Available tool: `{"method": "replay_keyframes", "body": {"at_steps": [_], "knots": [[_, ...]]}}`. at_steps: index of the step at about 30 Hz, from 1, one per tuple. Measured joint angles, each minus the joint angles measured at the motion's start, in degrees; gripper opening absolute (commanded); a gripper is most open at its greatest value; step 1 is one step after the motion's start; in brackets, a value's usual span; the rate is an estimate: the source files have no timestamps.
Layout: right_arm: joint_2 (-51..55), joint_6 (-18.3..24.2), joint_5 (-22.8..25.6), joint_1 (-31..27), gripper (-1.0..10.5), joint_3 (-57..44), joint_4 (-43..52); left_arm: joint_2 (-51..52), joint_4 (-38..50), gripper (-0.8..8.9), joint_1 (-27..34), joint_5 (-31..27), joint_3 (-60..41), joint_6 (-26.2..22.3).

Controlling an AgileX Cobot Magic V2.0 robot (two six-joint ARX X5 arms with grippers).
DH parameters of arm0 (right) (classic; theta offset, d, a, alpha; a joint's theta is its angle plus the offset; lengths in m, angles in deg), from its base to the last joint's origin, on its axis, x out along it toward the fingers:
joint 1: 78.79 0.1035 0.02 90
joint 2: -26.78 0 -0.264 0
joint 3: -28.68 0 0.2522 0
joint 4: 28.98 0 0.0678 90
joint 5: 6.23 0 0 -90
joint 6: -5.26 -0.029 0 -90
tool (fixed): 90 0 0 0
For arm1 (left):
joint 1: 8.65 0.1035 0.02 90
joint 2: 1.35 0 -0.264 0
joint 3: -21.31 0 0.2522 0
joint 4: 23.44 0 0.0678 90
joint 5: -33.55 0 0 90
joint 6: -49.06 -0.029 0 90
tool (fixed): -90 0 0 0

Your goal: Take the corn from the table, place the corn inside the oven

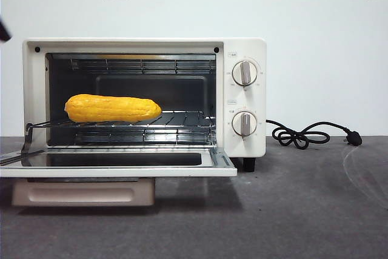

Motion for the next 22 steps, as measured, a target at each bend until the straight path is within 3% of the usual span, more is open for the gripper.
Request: {"method": "replay_keyframes", "body": {"at_steps": [3, 11, 22], "knots": [[0.0, -0.2, -2.4, -2.5, -0.1, 0.0, -1.7, 0.0, 2.6, -0.09, 4.6, 4.7, -3.0, 0.0], [-0.1, -0.3, -10.6, -6.8, -0.1, 0.0, -3.2, 0.0, 4.5, -0.09, 15.7, 5.1, -8.1, 0.1], [-0.2, -0.3, -12.1, -7.0, -0.1, 0.0, -3.2, -11.1, 7.1, -0.09, 16.7, 5.1, -8.5, 0.1]]}}
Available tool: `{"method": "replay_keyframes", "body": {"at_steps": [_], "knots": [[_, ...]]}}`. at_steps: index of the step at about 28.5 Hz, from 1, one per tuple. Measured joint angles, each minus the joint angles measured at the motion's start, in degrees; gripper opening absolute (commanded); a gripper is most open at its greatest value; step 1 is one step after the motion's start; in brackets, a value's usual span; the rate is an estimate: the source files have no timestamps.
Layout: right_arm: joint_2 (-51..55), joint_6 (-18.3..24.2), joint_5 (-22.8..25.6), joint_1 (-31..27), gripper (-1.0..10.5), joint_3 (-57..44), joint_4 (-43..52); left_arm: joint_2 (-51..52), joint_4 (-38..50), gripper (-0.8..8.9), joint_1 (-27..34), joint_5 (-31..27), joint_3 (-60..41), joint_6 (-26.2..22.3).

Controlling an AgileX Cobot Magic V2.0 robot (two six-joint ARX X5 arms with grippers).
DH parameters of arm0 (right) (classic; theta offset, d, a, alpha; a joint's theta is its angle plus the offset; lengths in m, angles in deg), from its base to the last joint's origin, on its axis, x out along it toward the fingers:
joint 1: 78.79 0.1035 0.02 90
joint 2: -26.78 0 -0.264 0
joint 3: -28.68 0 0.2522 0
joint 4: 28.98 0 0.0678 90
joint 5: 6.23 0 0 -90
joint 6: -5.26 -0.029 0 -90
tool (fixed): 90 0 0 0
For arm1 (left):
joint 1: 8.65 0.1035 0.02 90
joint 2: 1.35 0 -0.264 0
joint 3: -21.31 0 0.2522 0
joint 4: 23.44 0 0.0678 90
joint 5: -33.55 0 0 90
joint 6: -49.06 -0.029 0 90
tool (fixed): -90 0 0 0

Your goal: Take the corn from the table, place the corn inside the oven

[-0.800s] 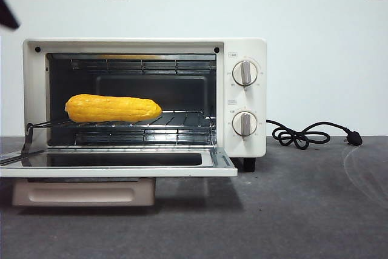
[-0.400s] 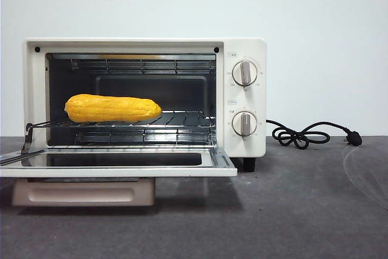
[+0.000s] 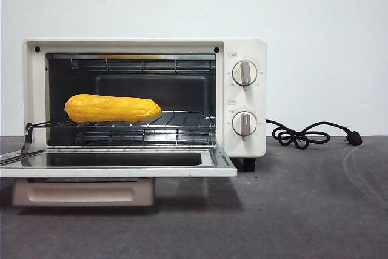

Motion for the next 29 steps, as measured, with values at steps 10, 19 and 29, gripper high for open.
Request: {"method": "replay_keyframes", "body": {"at_steps": [10, 19, 29], "knots": [[0.0, 0.0, 0.0, 0.0, -0.1, 0.0, 0.0, -11.0, 1.0, -0.09, -2.1, -5.8, 0.0, 0.0], [-0.6, 0.0, 0.0, 0.0, -0.1, 0.0, 0.6, -14.3, 2.8, -0.09, -8.3, -10.2, 0.0, 0.1], [-1.0, 0.0, 0.0, 0.0, -0.1, 0.0, 0.6, -14.7, 3.4, -0.09, -11.6, -9.4, 0.0, 0.1]]}}
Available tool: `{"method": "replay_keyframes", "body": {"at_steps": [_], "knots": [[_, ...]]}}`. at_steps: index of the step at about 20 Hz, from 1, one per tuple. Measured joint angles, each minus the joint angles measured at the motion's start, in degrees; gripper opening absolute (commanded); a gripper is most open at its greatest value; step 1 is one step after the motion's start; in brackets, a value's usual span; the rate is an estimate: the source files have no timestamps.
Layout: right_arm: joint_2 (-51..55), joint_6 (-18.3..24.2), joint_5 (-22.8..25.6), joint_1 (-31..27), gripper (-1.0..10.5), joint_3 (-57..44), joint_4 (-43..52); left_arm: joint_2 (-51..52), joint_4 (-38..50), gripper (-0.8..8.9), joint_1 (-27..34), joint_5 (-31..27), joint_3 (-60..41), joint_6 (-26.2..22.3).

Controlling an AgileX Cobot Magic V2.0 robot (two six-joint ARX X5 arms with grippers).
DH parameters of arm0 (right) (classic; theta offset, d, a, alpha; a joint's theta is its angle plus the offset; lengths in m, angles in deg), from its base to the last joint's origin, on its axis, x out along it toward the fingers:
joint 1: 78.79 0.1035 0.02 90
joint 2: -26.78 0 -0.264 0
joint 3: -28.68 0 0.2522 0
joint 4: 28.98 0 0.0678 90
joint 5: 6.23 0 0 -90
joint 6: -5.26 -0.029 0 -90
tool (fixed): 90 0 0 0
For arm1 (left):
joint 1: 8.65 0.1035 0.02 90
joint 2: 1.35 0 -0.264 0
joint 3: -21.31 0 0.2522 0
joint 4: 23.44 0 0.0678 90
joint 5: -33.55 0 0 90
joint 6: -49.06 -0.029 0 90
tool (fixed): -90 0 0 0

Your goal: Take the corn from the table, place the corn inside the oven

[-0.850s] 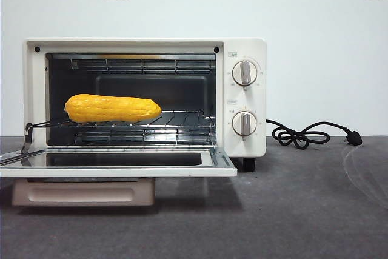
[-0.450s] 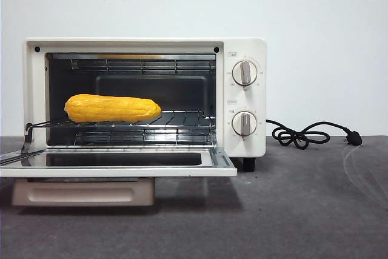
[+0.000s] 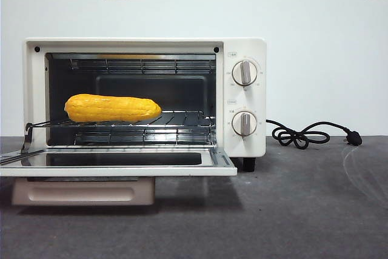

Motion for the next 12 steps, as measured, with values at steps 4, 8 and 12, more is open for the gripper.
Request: {"method": "replay_keyframes", "body": {"at_steps": [4, 8, 12], "knots": [[0.0, 0.0, 0.0, 0.0, -0.1, 0.0, 0.0, -0.1, 0.2, -0.09, 0.5, 4.7, -0.2, -0.1], [0.0, 0.0, 0.0, 0.0, -0.1, 0.0, -0.2, -0.2, 0.2, -0.09, 1.0, 8.6, -0.3, -0.2], [0.0, 0.0, 0.0, 0.0, -0.1, 0.0, -0.2, -0.2, -0.2, -0.09, 1.8, 11.0, -0.3, 0.0]]}}
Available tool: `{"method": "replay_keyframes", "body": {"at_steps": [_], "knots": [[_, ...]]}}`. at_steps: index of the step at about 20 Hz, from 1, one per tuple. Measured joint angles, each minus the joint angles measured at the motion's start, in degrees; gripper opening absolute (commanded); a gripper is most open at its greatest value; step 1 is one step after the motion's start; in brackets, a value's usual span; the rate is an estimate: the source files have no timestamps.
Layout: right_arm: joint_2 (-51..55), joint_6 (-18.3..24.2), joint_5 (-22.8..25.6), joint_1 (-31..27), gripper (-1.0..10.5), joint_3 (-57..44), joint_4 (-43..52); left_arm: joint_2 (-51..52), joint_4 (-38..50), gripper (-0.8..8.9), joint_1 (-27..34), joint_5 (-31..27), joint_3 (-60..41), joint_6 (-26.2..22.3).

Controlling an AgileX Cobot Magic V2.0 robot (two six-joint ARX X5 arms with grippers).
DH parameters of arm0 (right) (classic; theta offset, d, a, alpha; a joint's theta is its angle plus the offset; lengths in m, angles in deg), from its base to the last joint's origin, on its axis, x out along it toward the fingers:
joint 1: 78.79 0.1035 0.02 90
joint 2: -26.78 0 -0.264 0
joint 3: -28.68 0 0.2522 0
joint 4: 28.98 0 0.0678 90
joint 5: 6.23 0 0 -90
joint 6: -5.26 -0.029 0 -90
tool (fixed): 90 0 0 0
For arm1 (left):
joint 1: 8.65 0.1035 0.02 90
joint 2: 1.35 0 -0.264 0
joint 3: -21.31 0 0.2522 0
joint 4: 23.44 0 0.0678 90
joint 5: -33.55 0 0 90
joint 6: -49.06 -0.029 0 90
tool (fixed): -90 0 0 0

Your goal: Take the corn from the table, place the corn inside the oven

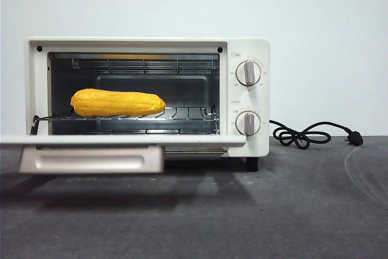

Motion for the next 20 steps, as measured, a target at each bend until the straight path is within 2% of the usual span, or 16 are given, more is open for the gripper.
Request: {"method": "replay_keyframes", "body": {"at_steps": [5, 9, 11, 16, 20], "knots": [[0.0, 0.0, 0.0, 0.0, -0.1, 0.0, 0.0, -0.1, -1.4, -0.09, 2.0, 7.0, 1.3, 0.0], [0.0, 0.0, 0.0, 0.0, -0.1, 0.0, -0.5, -0.1, -0.4, -0.08, 2.6, 19.9, 3.5, 0.7], [0.0, 0.0, 0.0, 0.0, -0.1, 0.0, -1.1, 0.1, 2.6, -0.08, 2.5, 23.7, 4.7, 2.1], [0.0, 0.0, 0.0, 0.0, -0.1, 0.0, -1.9, 1.0, 12.5, -0.08, 2.8, 25.2, 6.4, 9.3], [0.0, 0.0, 0.4, 0.0, -0.1, 0.0, -2.3, 4.0, 21.3, -0.08, 2.4, 22.5, 6.4, 17.4]]}}
